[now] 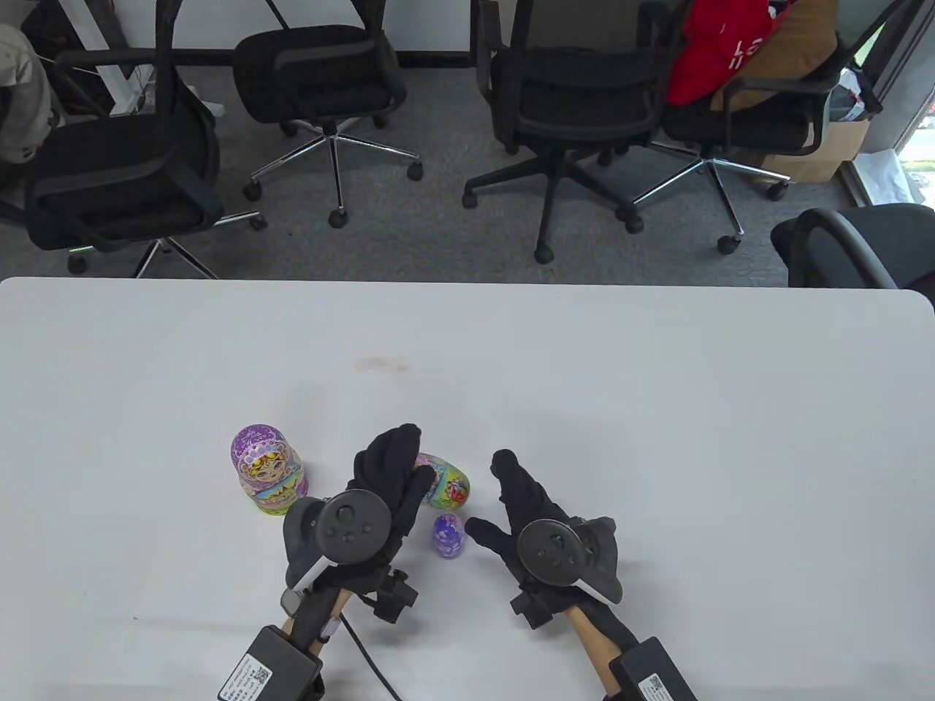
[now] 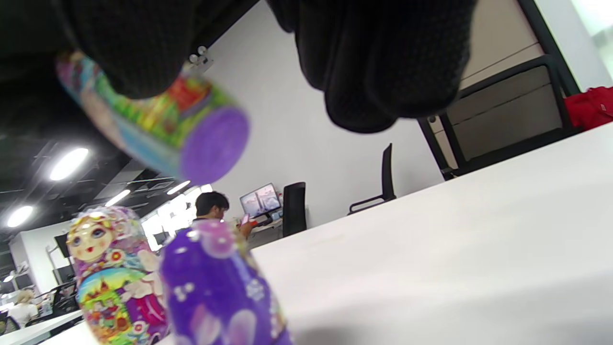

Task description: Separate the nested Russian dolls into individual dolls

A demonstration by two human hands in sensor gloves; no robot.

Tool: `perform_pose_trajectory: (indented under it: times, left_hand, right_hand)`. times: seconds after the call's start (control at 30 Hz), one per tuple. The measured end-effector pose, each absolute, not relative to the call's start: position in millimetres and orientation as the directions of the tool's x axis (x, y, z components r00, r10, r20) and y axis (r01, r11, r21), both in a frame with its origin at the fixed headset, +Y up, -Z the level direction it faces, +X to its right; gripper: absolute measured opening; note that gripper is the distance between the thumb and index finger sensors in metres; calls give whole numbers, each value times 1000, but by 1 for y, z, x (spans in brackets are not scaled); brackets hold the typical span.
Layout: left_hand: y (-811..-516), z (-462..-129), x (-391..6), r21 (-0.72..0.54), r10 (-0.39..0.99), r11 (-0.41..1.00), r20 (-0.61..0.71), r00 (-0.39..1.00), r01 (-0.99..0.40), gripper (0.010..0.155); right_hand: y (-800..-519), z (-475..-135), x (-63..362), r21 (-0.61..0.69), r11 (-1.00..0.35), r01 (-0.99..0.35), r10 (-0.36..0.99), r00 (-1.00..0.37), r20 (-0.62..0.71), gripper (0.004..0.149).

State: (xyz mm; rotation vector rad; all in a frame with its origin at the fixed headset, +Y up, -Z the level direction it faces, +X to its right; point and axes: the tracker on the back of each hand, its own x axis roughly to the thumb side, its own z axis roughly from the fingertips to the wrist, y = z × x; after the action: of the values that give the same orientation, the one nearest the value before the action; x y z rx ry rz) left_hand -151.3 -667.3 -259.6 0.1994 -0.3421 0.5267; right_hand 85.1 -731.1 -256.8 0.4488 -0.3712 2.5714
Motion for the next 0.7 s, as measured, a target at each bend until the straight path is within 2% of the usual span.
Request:
perform_pose_trajectory:
  times: [0.2, 0.5, 0.7]
  left_hand:
    - [-678, -273, -170, 123, 338, 919, 238, 911, -373, 61]
    - [-702, -288, -180, 90, 161, 981, 127, 979, -173, 60]
    - [-714, -295, -187, 65, 132, 988, 88, 987, -138, 60]
  right_hand:
    - [-737, -264, 100, -170, -824, -541, 473, -820, 323, 88]
    - [-737, -267, 108, -166, -804, -571, 513, -807, 292, 87]
    - [-737, -266, 107, -159, -809, -566, 509, -810, 290, 87]
